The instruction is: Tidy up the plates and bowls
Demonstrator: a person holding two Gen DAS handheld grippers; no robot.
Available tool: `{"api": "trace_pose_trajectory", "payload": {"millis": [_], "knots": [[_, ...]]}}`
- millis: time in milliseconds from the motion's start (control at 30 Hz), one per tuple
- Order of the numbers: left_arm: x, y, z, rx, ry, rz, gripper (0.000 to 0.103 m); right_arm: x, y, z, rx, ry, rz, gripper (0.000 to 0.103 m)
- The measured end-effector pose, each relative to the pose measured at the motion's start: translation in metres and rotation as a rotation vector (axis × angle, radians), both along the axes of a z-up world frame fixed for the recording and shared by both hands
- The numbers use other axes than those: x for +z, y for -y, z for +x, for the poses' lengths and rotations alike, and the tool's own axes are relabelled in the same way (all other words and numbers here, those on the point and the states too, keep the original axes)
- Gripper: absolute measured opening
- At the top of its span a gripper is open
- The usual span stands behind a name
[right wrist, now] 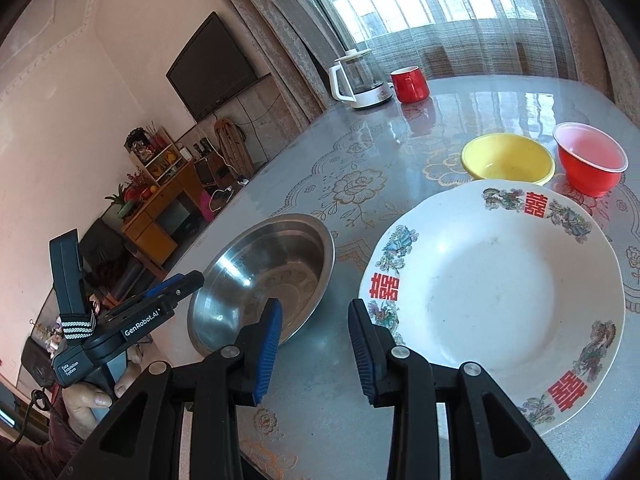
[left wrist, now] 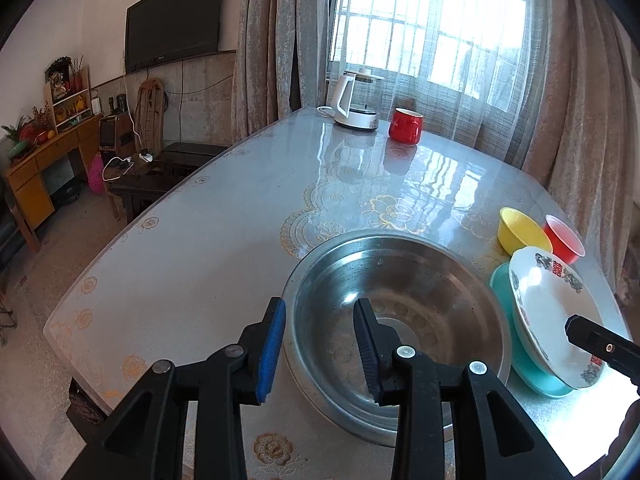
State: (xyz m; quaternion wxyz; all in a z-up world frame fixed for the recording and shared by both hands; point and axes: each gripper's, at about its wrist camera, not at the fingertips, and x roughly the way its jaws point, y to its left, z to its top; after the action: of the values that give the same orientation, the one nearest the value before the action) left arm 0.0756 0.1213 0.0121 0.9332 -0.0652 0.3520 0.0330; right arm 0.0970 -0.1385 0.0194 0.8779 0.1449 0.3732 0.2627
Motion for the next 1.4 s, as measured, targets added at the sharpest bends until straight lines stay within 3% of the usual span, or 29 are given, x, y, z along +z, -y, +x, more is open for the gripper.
{"api": "trace_pose_trajectory", "payload": {"millis": [300,433,733,900,1167,1400], "knots": [[0.014,0.031,0.023,-0.091,0.009,0.000,0.036,0.003,0.040,0.013,-0.120,-0.011,0.061,0.035],[0.019,0.055,0.032,-0.144,0.012,0.038,0.036,-0.001,0.057,0.018,-0.181,-0.028,0.069,0.035],[0.014,0.102,0.057,-0.232,-0.075,0.050,0.036,-0.002,0.089,0.033,-0.275,-0.059,0.074,0.035],[0.016,0.124,0.062,-0.310,-0.072,0.061,0.034,0.000,0.108,0.040,-0.318,-0.065,0.086,0.035],[0.031,0.145,0.082,-0.385,-0.061,-0.018,0.035,0.000,0.131,0.063,-0.392,-0.107,0.090,0.035],[0.032,0.156,0.112,-0.366,-0.091,-0.045,0.036,0.003,0.146,0.084,-0.447,-0.137,0.102,0.035]]}}
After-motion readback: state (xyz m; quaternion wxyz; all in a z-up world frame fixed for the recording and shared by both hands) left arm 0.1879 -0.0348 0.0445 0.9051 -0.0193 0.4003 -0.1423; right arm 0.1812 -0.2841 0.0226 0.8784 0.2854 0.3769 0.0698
